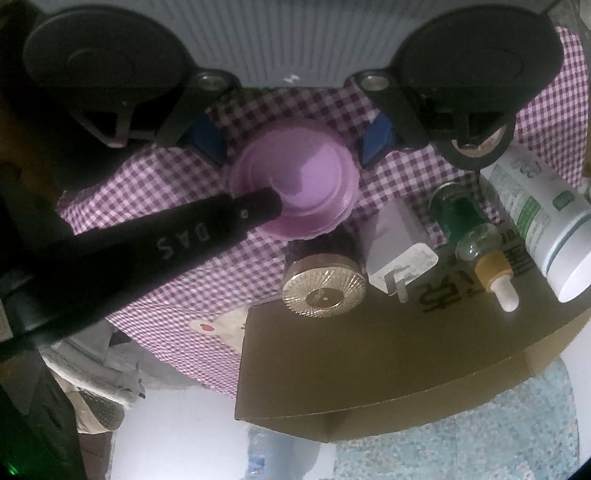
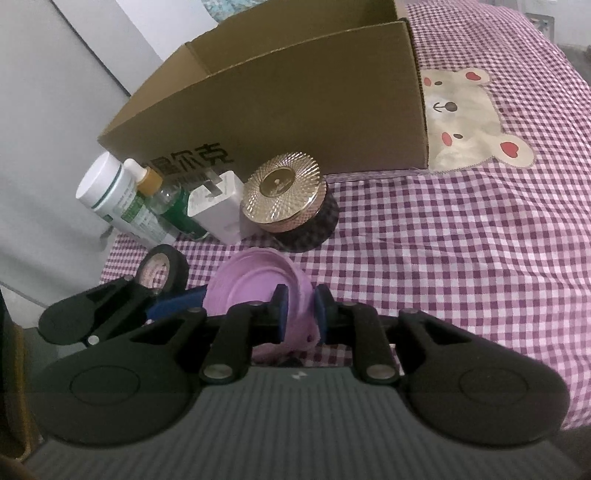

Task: Organize rigid objects
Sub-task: 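Lift the pink lid with the right gripper and carry it over the box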

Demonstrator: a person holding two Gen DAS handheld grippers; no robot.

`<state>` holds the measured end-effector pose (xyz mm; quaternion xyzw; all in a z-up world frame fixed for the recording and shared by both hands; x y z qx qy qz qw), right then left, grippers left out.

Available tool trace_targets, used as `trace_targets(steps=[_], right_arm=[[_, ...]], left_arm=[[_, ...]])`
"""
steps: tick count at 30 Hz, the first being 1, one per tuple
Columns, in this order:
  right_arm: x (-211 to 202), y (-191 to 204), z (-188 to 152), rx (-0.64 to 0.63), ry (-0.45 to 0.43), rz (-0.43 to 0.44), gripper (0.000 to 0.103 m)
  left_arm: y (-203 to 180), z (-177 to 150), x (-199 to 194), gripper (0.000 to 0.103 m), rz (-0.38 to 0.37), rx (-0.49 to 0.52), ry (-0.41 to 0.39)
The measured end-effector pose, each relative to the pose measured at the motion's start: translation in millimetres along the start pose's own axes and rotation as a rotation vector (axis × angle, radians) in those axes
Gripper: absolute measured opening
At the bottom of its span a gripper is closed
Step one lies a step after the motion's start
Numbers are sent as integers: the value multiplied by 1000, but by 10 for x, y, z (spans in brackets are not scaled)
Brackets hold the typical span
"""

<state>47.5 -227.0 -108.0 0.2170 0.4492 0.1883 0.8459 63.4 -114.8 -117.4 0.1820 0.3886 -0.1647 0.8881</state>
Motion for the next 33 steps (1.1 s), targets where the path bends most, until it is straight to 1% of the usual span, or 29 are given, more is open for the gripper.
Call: trace_targets(steps=[2,4,8,13,16,20,24,28,31,33], right_arm=[[12,7,11,-11,-10,-14,16],[24,22,12,-24,-10,-23,16],[28,36,8,-41,-12,-40,15],[1,31,7,-30,-16,-49,13],[-81,101,10,-45,-29,-57,13],[-268,308,94,-88,-69,-56,13],[-469,596,311,-159,-128,-35,13],[-613,916,672,-231,-184,6,14],[-614,1086,973,-260,-186,38,14],[-579,1152,1173,-266,-176,54,14]], left_arm=[[-26,15,21,78,5,8,-5],[-38,39,36,74,13,4,-11],[-22,50,33,73,17,-13,-13],[-29,42,-37,72,23,-5,-17],[-3,59,-206,72,34,-1,-47],[84,213,-522,72,71,2,-125],[296,463,-828,72,125,-5,-202],[578,763,-1048,72,182,-6,-268],[756,995,-1099,72,212,-4,-281],[888,1174,-1063,72,208,-20,-277]])
Point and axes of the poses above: each gripper's, at about its wrist camera, not at the fingertips, and x roughly the way its jaws point, y to its left, z to its top, the point moved 8 cm from there along x, roughly the way its jaws point, and after that the axes turned 14 degrees about z, right-handed, at the moved point
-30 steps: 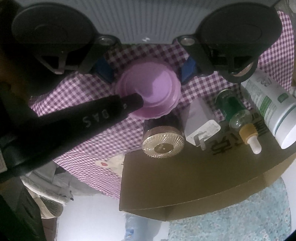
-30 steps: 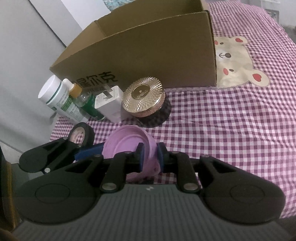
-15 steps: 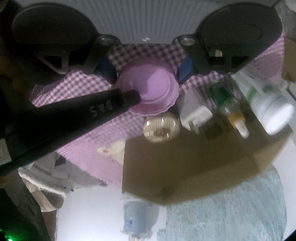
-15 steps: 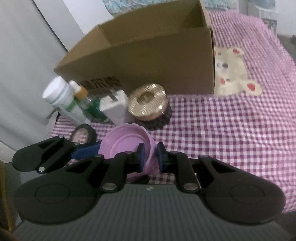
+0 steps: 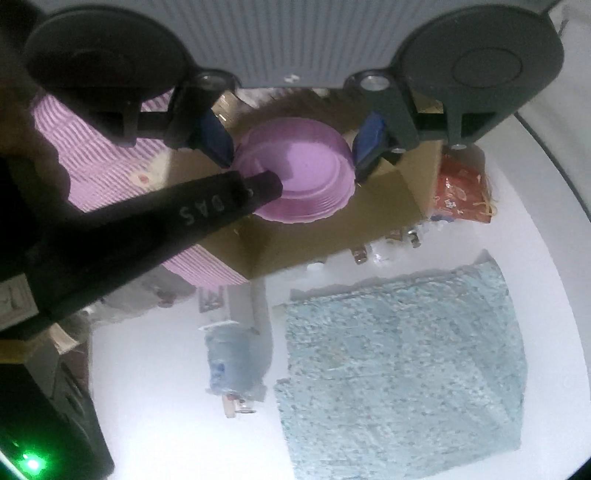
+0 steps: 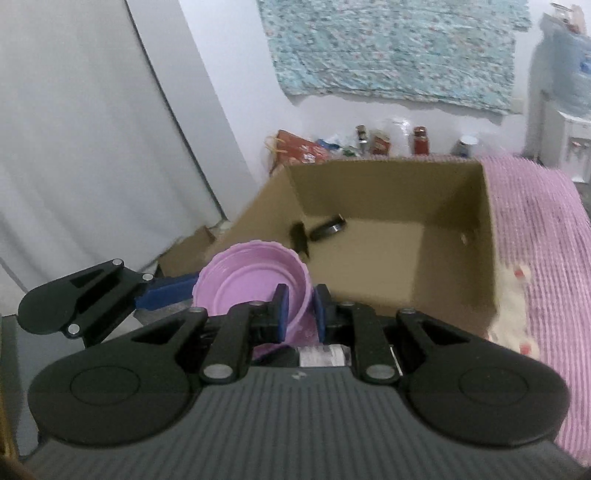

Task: Organize rigid objects
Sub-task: 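Lift the pink lid with the right gripper and carry it over the box, then open the right gripper to drop the pink lid into the box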

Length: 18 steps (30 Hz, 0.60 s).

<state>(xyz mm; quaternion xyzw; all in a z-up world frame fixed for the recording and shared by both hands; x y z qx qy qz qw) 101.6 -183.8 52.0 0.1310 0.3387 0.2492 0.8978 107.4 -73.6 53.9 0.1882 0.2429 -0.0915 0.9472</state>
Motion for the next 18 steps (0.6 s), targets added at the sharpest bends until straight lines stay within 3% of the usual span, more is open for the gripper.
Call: trace_targets(steps=[4,9,14,18], right_arm=[[275,-92,421,41,47,35,15],[790,-395,751,151,157,65,16],[1367,-761,699,267,293,68,17],[1715,-953,513,337,385,71,17]], left_arm=[[298,210,379,72,-31,-33,66],[541,201,992,72,-98,-49,219],[609,-21,1630,72,-174,-82,433],[620,-211,1929,72,-190,-76,533]])
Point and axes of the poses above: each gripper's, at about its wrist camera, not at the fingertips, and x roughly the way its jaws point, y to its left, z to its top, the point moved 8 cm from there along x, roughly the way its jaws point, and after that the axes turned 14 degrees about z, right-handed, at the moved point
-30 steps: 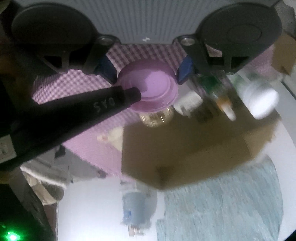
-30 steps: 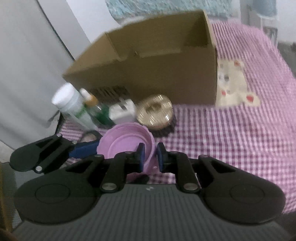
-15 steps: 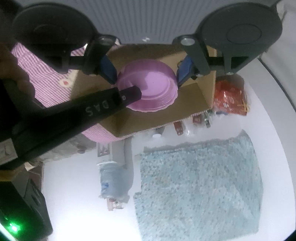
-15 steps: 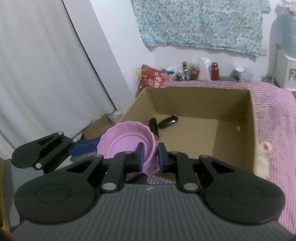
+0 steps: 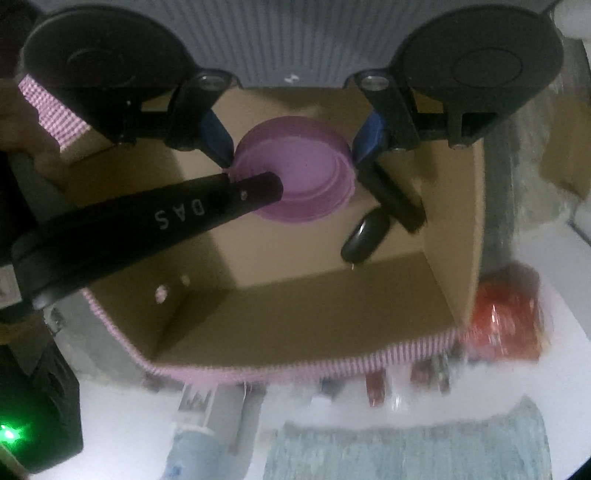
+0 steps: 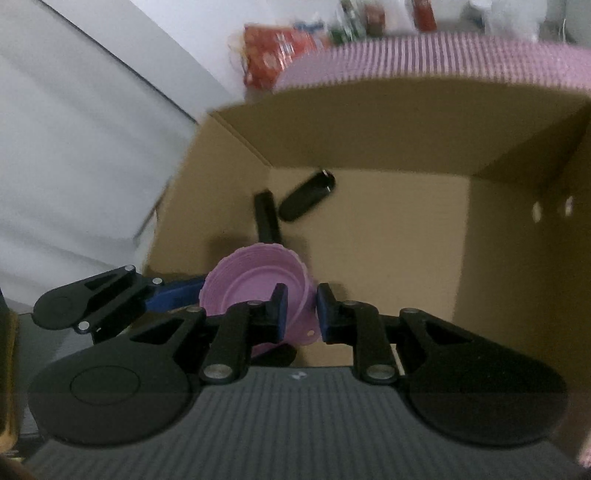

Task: Organize rigid objects
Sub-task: 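Open the right gripper to drop the pink lid into the box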

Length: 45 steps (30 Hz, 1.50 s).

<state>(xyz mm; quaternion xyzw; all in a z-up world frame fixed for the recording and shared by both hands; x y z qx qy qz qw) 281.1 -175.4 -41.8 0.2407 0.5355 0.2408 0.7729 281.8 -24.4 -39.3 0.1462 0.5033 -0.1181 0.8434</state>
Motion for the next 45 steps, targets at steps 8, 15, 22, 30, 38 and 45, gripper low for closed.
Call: trace_targets(steps=[8,15,22,30,38,45], right_arm=[[428,-157,27,66,117,3,18],[592,-157,27,86,145,-1,21],[489,-244,12,96,120,27,28],[279,-209,101,98,32,77,29],[-466,18,-13,91,-145,193,29],[-1330,162,-549,33,-289,225,33]], left_arm=[[27,-37,293,72,-1,5,137],[29,-45,352,73,40,40,138],[-15,-45,298,81,31,34,109],[-4,8,95,82,37,26,39],[30,15,-569,83,50,-11,-120],[-137,-331,-1249,86,40,-14,-263]])
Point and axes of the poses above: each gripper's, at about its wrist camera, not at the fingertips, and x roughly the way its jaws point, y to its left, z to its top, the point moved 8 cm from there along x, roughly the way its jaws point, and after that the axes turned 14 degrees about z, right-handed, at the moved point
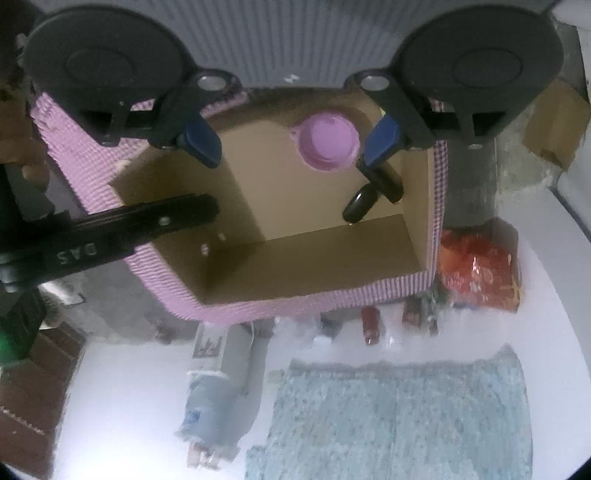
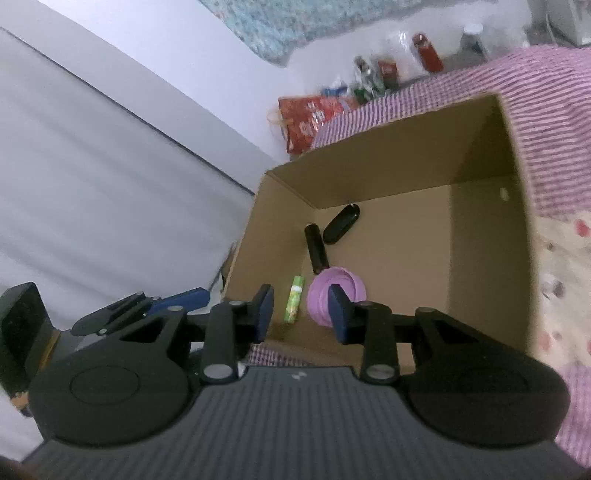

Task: Organize rigid objects
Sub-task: 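Open the right gripper to drop the pink lid into the box, then move the right gripper down to the black tape roll and grip it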

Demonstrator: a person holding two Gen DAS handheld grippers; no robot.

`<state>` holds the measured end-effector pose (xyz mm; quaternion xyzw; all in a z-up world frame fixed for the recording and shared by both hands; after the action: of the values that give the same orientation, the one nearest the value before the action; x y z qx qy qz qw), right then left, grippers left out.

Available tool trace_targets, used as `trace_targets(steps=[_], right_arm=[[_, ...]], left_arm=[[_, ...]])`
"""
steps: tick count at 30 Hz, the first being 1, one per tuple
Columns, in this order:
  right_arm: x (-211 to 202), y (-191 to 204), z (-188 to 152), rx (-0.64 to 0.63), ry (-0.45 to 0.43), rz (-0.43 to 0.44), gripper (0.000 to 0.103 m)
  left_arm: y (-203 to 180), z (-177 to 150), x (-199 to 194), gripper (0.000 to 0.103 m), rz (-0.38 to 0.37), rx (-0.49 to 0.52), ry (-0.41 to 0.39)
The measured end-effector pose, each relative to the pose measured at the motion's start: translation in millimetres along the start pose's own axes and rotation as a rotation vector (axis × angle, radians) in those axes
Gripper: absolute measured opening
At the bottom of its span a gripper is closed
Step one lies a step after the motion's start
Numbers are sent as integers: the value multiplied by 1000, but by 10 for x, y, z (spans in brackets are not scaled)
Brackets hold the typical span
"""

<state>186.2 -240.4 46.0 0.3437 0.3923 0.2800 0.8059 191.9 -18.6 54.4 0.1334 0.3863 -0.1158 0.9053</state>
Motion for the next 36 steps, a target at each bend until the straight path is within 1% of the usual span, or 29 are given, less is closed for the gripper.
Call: trace_targets(steps=[3,6,9,12,14,19,22,25,29,33,36], right_arm=[[-329,30,-233,-13,-46,-1,35],[-519,-13,-515,-6,-75,1,38],[-545,-71,-808,-3,-92,-4,40],[-551,-88,-1095,0,-103,-7,40],[-501,-92,-1287,-5,-100,-10,41],[-208,-112,-1604,-8,-50,-17,41],[9,-141,-1680,-39,-11,-59,42],[248,-159,-1739,-70,36,-90,42],[549,-168,-1806,-116,94,-133,42],[813,-191,-1838,-168,136,-173,42],[929,-207,-1824,-196,158,-186,42]], left_arm=[[-34,-185,-208,86,-15,-18,-39],[-73,-401,-345,86,-9,-43,-65],[-111,-661,-382,86,10,-69,-66],[-102,-943,-387,86,11,-111,-46],[-98,-1142,-360,86,29,-134,-30],[-64,-1575,-173,86,85,-161,40],[-38,-1778,-63,86,101,-172,75],[-55,-1884,-1,86,102,-173,83],[-96,-1919,84,84,113,-139,64],[-118,-1925,203,73,131,-117,63],[-138,-1933,298,66,124,-111,70]])
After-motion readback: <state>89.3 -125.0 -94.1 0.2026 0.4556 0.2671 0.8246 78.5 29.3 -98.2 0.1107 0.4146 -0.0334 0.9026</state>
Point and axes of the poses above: each gripper's, at about its wrist camera, not at the fingertips, and x roughly the way its jaws point, y to its left, z to its top, the point moved 8 cm from there along x, roughly the way its jaws point, and after that the axes turned 14 degrees about z, right-handed, at the moved point
